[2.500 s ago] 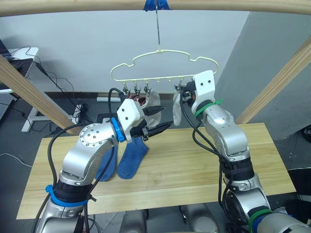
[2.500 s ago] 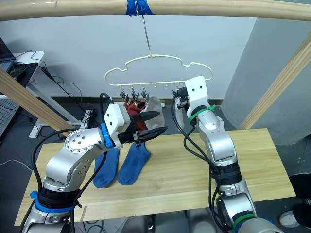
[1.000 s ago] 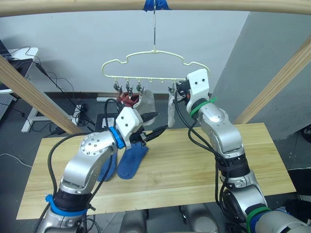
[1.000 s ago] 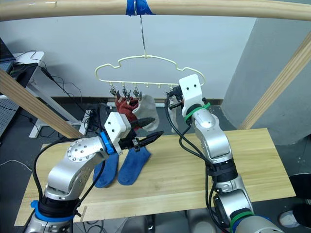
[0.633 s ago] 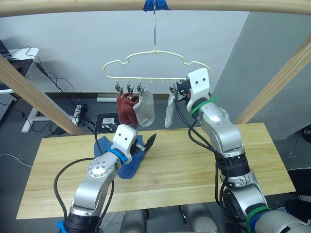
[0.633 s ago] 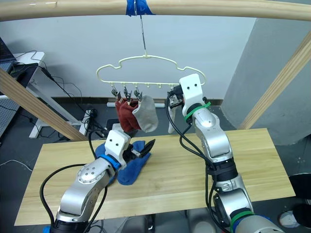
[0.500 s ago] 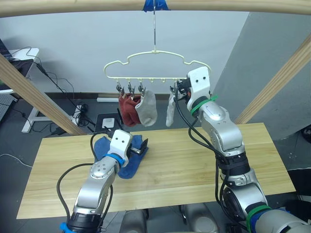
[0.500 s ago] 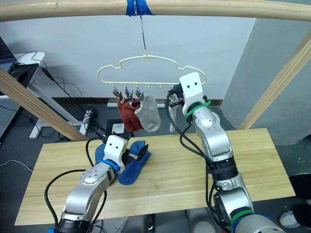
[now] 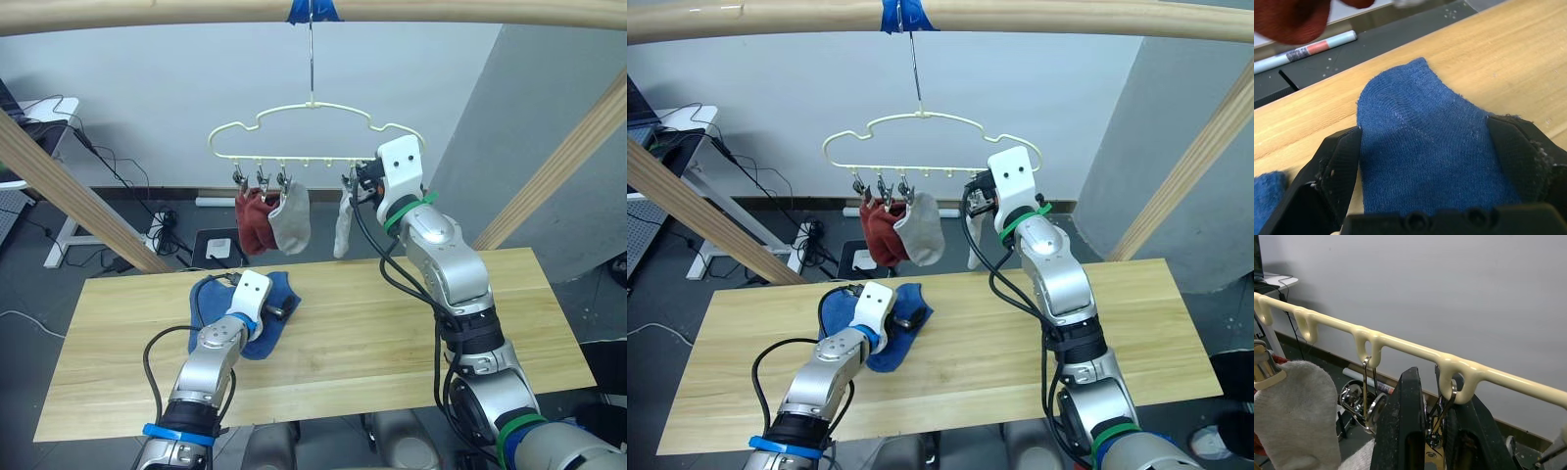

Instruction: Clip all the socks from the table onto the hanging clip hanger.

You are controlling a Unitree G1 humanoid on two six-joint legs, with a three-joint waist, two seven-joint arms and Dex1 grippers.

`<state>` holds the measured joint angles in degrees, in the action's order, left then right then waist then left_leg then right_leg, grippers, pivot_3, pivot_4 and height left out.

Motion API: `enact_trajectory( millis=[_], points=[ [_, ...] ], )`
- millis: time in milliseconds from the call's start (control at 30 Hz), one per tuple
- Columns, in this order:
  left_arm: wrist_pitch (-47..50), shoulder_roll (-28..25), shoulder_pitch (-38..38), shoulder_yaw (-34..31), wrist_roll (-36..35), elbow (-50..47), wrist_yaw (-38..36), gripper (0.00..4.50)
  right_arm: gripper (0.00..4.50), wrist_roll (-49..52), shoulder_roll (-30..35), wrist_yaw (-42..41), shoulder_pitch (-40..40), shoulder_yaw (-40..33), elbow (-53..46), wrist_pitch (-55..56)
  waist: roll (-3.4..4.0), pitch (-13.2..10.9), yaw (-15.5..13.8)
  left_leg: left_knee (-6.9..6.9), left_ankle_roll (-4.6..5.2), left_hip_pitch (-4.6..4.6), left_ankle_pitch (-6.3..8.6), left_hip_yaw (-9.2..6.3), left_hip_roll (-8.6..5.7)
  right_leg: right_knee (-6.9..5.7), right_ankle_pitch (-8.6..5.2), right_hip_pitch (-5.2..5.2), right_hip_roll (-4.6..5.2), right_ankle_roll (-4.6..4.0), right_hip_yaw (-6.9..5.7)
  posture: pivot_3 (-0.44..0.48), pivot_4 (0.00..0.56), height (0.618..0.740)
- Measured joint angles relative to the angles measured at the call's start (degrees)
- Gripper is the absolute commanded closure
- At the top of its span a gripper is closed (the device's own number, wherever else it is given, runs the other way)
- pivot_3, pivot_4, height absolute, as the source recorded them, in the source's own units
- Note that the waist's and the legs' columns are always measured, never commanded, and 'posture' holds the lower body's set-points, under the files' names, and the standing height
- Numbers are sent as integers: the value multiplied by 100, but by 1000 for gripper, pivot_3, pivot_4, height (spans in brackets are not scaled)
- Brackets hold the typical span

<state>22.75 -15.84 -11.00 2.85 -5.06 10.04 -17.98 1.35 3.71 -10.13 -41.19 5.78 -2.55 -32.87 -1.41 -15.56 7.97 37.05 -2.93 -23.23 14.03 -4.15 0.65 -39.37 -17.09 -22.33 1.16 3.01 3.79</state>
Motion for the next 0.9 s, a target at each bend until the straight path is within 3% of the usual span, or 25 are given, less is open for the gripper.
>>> enact_trajectory(
  millis=[133,433,600,767,900],
  points=[
    [121,16,-50,0,6,5,-10,812,4404,4,-8,-2,0,0,0,-10,0,0,0,0,0,9,0,3,0,-6,0,3,0,0,4,-160,262,740],
    [250,8,-69,-100,-41,1,-174,3240,4404,7,-29,1,0,0,0,-16,0,0,0,-2,0,17,0,9,0,-8,0,6,-1,0,12,-160,263,740],
    [306,142,12,99,-323,-162,-829,4404,4404,7,-34,7,0,-4,-1,-21,0,0,0,-4,0,13,0,11,0,-2,0,5,-1,0,13,-173,259,740],
    [649,613,-105,618,-1007,-1062,-1621,4500,4404,16,-54,18,-2,-6,-11,-67,0,0,-5,-4,0,-6,0,4,1,16,0,1,0,1,3,-173,259,740],
    [882,974,-426,721,-1321,-1666,-1682,4500,4404,17,-45,25,-5,-19,-101,-133,0,0,25,-8,0,-4,0,6,3,23,0,2,-3,1,7,-173,259,740]
  ],
)
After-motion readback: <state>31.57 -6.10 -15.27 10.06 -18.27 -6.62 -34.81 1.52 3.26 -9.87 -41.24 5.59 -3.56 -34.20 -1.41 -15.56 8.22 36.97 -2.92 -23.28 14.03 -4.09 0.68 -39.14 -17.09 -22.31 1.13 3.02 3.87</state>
